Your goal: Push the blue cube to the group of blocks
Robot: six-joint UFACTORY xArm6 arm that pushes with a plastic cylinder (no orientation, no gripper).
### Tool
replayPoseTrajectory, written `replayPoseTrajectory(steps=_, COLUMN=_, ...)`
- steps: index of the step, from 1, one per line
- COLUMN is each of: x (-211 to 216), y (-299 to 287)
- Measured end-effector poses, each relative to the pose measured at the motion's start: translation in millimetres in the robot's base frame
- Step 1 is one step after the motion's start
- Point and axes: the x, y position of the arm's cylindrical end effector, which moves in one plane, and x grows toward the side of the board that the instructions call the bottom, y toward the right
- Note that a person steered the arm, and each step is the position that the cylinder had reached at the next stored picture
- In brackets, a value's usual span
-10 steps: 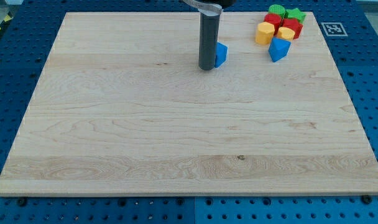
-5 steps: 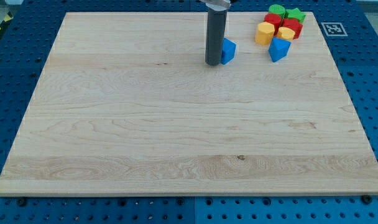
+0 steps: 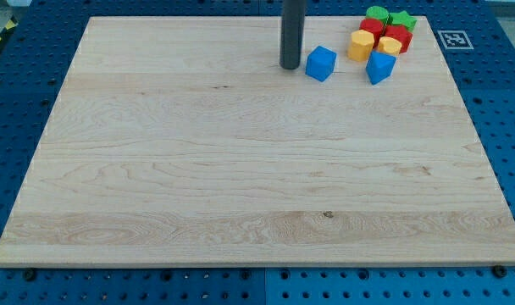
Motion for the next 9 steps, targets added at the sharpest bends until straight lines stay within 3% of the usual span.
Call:
replayPoseTrajectory(steps=2, x=5.8, y=16.1)
replayPoseTrajectory(steps=4, x=46.6, y=15.5)
replayPoseTrajectory(steps=9, x=21.2, y=26.7)
